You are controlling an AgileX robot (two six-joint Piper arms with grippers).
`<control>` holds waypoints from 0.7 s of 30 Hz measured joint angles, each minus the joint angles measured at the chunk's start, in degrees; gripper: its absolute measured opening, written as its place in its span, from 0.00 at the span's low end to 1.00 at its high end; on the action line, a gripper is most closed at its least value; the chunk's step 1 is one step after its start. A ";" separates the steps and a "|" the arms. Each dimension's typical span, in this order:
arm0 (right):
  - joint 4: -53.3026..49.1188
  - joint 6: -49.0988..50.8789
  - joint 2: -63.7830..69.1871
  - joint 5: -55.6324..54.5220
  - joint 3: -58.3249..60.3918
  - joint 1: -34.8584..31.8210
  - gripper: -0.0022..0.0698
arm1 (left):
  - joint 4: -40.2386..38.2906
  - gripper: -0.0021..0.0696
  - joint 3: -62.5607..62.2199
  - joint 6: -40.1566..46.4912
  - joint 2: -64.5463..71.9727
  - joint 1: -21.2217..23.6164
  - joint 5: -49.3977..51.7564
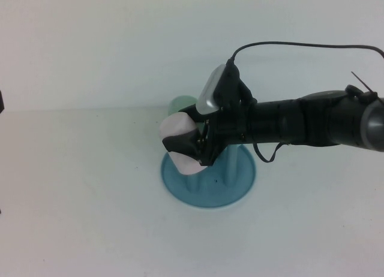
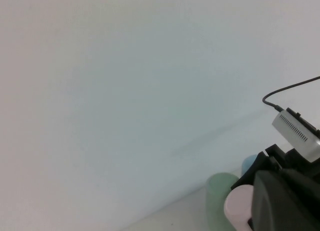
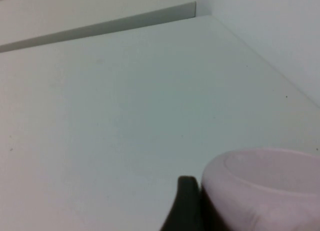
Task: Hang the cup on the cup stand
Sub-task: Place the cup on the cup holder
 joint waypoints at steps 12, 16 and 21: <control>0.40 -0.33 0.14 -1.35 0.00 0.00 0.98 | -0.25 0.03 0.00 -0.67 0.00 0.00 0.00; 0.40 -0.06 0.14 -1.16 0.00 0.00 0.98 | -0.25 0.03 0.00 -0.46 0.00 0.00 0.00; 0.40 2.80 -1.67 -0.30 0.00 0.00 0.98 | -0.25 0.03 0.00 -0.46 0.00 0.00 -0.66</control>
